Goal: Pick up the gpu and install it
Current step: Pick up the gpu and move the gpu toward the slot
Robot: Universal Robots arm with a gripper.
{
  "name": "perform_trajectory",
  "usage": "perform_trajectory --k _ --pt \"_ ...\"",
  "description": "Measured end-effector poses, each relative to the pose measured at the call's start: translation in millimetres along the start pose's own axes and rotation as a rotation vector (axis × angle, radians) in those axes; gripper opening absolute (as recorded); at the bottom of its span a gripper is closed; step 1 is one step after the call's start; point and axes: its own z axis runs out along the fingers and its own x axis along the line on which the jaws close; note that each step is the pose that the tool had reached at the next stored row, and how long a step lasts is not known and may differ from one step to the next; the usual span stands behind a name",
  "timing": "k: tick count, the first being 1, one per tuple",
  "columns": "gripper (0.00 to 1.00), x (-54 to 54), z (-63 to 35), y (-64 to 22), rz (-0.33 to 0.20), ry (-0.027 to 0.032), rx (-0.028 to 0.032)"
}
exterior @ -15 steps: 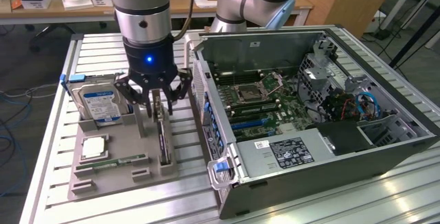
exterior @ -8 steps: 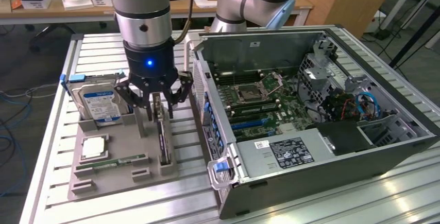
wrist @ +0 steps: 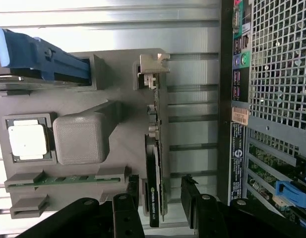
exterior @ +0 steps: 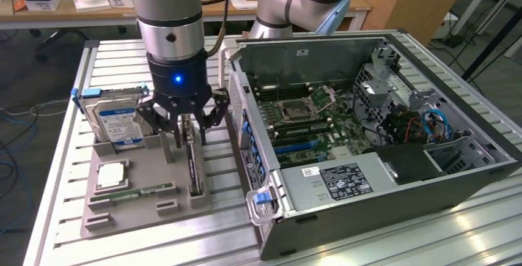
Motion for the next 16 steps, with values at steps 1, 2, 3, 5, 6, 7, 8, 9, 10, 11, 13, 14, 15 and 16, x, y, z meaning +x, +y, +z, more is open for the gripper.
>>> perform_trajectory --k 1,2,3,5,6,7,8,9,10,11,13,14,15,16 --pt "0.47 0.0 0.5 -0.3 0.000 -0.0002 0.0020" --pt "0.47 0.0 1.1 -0.6 0.000 -0.0004 0.0040" --pt "0.47 0.0 1.7 -0.8 0.000 -0.0005 0.0059" --pt "0.47 0.0 2.7 -1.2 0.000 -0.0007 0.0099" --pt "0.47 0.0 3.2 -1.3 0.000 -0.0008 0.0114" --pt "0.47 -0.1 3.7 -1.4 0.000 -0.0010 0.0127" --pt "0.47 -0.1 4.1 -1.4 0.000 -0.0009 0.0136" --pt "0.47 -0.1 4.5 -1.4 -0.001 -0.0008 0.0139" --pt "0.47 0.0 5.0 -1.3 -0.001 -0.0010 0.0139" --pt "0.47 0.0 5.5 -1.3 -0.001 -0.0011 0.0142" --pt "0.47 0.1 7.0 -1.2 -0.001 -0.0011 0.0151" --pt "0.47 0.1 8.1 -1.1 -0.001 -0.0012 0.0155" --pt "0.47 0.1 9.3 -1.0 -0.001 -0.0012 0.0159" --pt "0.47 0.2 10.6 -0.9 -0.001 -0.0012 0.0162"
